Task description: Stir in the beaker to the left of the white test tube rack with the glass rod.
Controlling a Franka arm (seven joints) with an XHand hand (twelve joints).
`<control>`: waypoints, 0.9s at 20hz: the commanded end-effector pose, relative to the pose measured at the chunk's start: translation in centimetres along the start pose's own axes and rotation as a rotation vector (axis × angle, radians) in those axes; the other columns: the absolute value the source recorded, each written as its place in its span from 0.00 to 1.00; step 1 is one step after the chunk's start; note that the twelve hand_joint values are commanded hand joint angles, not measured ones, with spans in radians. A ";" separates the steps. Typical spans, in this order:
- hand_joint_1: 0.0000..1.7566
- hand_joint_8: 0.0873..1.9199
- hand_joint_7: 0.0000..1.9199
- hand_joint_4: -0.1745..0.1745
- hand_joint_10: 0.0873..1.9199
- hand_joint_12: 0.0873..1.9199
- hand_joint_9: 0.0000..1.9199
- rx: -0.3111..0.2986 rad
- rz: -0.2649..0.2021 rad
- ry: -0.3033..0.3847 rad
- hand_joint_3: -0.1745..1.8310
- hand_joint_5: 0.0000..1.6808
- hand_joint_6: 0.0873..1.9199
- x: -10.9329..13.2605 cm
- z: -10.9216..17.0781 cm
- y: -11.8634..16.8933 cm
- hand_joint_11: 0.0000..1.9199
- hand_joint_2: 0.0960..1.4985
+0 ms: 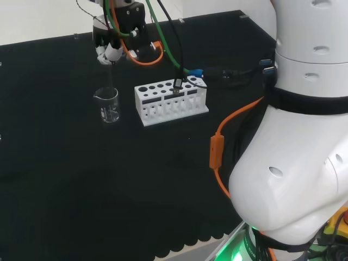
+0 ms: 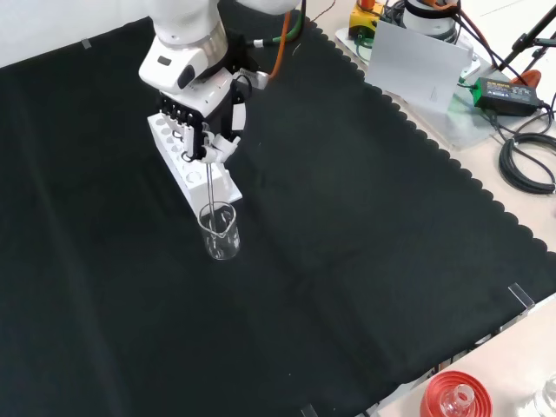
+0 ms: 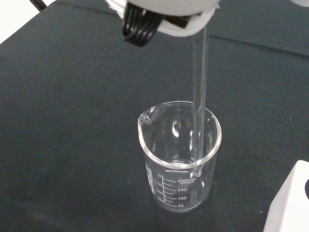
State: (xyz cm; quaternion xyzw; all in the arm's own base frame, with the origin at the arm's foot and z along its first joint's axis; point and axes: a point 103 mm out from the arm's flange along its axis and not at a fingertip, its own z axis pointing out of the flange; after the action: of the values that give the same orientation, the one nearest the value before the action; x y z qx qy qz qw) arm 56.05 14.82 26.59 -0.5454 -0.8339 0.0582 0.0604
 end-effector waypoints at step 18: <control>0.68 0.38 0.82 0.00 0.31 0.43 0.87 -0.036 -0.002 -0.011 0.42 0.65 0.49 1.6 -1.7 -2.8 0.85 0.46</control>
State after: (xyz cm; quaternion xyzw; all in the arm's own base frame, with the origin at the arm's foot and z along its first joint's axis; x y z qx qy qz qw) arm 53.25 15.23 28.69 -0.5464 -0.8350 0.0475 0.0441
